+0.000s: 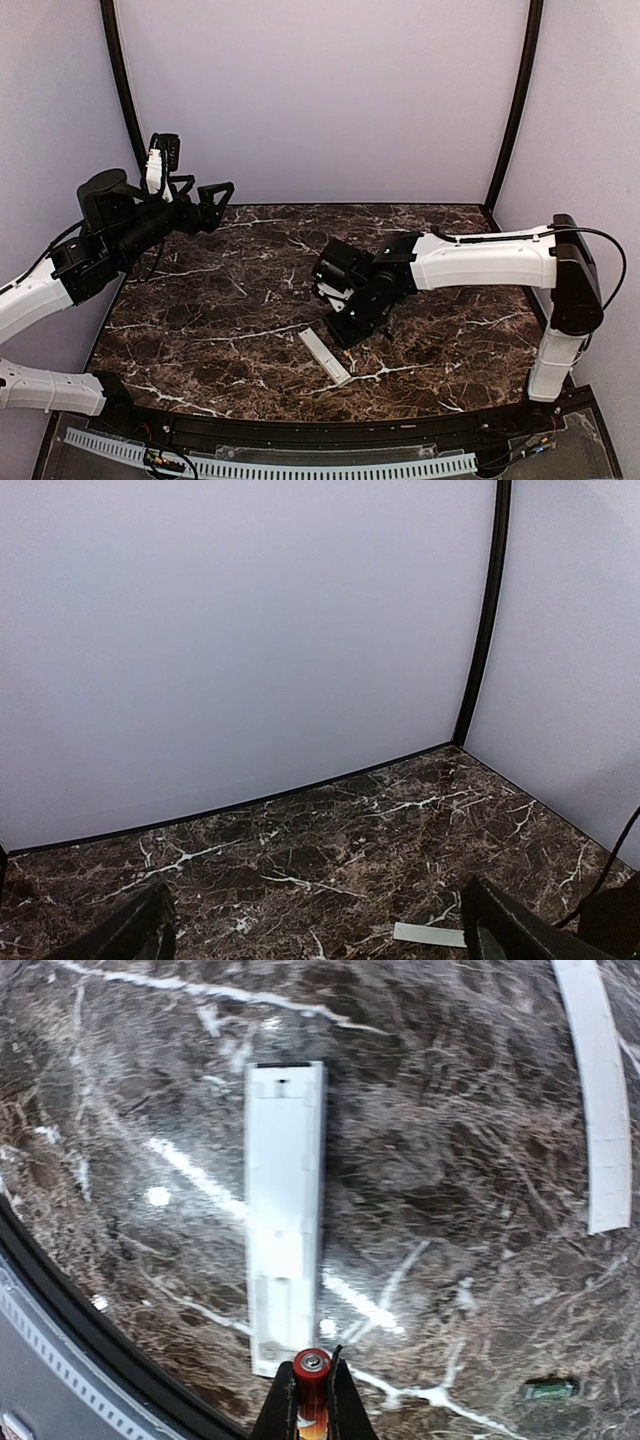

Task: Load the batteries into the remote control
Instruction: Pick up the battery at the center of the board, then load the battery into the battery compartment.

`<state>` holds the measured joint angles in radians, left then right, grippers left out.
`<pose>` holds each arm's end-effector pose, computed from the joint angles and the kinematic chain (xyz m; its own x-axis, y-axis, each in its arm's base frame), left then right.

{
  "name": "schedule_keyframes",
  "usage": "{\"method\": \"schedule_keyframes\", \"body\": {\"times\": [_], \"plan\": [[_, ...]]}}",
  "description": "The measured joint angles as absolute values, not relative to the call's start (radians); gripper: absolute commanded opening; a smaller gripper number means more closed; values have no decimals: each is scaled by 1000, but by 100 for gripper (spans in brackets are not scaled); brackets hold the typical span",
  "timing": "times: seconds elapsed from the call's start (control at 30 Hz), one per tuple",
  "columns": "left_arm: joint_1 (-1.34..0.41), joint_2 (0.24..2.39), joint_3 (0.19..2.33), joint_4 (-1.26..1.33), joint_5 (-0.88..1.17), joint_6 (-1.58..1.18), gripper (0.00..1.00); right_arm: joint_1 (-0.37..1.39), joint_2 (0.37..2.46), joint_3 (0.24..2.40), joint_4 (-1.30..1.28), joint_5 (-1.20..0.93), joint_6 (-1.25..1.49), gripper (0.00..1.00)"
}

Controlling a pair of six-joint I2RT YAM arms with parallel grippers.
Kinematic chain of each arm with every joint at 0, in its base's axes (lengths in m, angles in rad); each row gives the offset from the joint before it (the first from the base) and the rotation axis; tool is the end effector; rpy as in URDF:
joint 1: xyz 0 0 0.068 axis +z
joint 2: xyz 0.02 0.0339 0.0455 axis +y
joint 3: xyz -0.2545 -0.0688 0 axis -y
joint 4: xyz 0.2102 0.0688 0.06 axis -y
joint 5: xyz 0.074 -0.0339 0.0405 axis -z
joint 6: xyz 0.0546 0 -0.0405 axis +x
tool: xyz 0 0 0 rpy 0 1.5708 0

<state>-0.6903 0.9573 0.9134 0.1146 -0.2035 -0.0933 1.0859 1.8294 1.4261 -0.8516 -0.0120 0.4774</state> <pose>0.1715 -0.1273 0.3813 0.0106 -0.1271 -0.9918 0.4712 0.8755 -0.1071 0.1588 0.3028 0.2100 -0.8008 -0.5343 -0.2707 -0.5837 0.7974 0.1529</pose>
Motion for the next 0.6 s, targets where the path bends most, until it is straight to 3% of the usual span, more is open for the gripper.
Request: {"method": "schedule_keyframes", "body": {"times": [0.6], "plan": [[-680,957,913,114,-191,-102,99,1176,1967,1483,-792,38,551,0]]}}
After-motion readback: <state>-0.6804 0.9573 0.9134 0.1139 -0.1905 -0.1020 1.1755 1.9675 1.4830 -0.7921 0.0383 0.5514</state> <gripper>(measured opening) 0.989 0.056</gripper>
